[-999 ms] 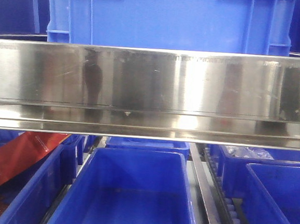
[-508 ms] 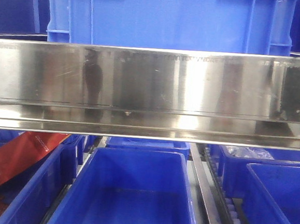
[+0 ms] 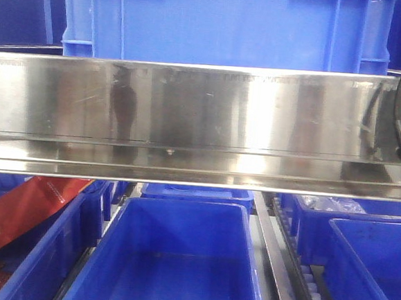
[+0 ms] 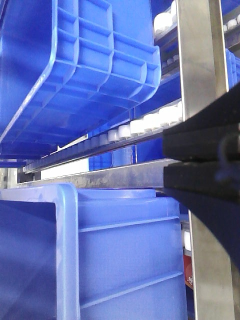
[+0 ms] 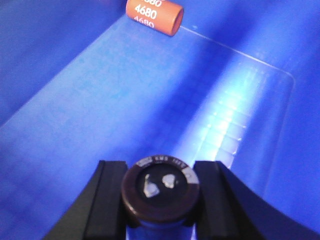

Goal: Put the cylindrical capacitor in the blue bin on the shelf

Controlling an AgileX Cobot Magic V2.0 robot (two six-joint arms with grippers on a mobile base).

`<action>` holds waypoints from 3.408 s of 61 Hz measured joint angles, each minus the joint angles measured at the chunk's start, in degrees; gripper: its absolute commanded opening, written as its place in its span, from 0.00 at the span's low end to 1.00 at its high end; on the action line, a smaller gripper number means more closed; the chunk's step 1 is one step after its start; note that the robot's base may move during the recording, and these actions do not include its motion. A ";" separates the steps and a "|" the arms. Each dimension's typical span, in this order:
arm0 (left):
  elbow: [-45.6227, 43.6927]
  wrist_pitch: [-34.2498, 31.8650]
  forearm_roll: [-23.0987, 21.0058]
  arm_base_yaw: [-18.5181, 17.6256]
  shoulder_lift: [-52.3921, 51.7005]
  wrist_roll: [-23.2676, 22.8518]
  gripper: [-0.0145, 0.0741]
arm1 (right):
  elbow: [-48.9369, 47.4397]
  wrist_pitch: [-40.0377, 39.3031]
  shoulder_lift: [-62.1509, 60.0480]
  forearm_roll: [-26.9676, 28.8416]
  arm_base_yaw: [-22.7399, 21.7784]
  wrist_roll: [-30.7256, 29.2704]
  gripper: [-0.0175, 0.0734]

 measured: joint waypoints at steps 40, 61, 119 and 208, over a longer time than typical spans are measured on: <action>0.00 0.12 -0.35 0.00 0.00 0.00 0.05 | 0.00 -1.52 0.00 0.79 0.00 0.11 0.71; 0.00 0.64 -0.35 0.00 0.00 0.00 0.05 | -0.04 -1.87 0.00 0.79 0.00 0.67 0.82; 0.00 0.78 -0.35 0.00 0.00 0.00 0.05 | 22.82 -7.70 -32.47 0.18 -9.29 3.13 0.07; 0.14 -3.81 -0.35 0.00 0.00 0.00 0.05 | 80.24 -28.07 -92.82 -2.91 -11.30 3.23 0.07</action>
